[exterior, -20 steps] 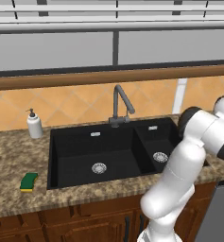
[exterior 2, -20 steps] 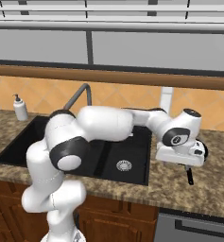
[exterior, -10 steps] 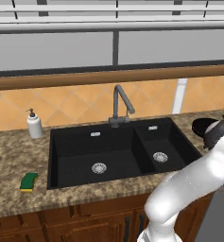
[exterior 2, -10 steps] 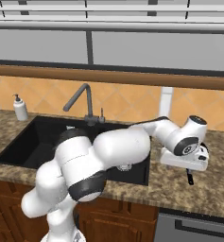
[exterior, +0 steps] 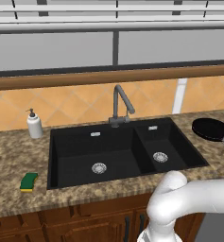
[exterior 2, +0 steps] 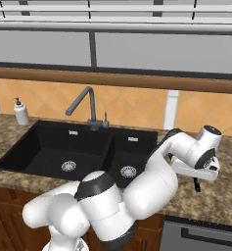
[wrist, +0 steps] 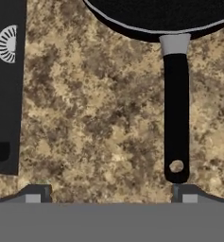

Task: Pick the pan and sponge and place them into the sink. Then turn on the water.

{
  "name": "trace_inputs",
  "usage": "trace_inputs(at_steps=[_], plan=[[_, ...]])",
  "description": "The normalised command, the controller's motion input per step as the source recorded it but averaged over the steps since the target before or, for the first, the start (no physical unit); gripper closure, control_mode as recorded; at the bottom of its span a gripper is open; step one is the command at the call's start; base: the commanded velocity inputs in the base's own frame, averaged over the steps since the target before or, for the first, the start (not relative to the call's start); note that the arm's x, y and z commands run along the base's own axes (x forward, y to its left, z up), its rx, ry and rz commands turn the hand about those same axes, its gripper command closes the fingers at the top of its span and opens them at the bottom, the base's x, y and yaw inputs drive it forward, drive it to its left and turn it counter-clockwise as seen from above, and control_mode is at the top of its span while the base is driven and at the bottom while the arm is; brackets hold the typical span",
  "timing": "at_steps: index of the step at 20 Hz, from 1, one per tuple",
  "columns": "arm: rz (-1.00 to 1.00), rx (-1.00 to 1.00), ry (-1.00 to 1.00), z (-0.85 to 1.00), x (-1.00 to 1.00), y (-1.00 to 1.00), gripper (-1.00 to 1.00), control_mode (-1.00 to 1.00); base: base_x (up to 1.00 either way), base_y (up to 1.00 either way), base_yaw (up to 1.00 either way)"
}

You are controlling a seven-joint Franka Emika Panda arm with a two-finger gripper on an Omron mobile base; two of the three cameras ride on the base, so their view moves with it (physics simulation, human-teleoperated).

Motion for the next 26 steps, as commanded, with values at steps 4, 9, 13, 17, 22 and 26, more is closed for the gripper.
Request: trace_inputs(at_steps=[4, 9, 13, 17, 22, 26], plan=[[0.00, 0.01, -0.03, -0.15, 0.18, -0.16, -1.00, -1.00, 0.00, 0.00, 0.00], [0.00, 0.00, -0.05, -0.16, 0.11, -0.15, -1.00, -1.00, 0.00, 0.00, 0.00], [0.00, 0.00, -0.01, -0.17, 0.16, -0.18, -1.00, -1.00, 0.00, 0.00, 0.00], [0.00, 0.00, -0.01, -0.18, 0.25, -0.18, -1.00, -1.00, 0.00, 0.00, 0.00], [0.00, 0.00, -0.03, -0.23, 0.21, -0.17, -1.00, -1.00, 0.00, 0.00, 0.00], [0.01, 0.02, 0.00, -0.16, 0.20, -0.28, -1.00, -1.00, 0.00, 0.00, 0.00]])
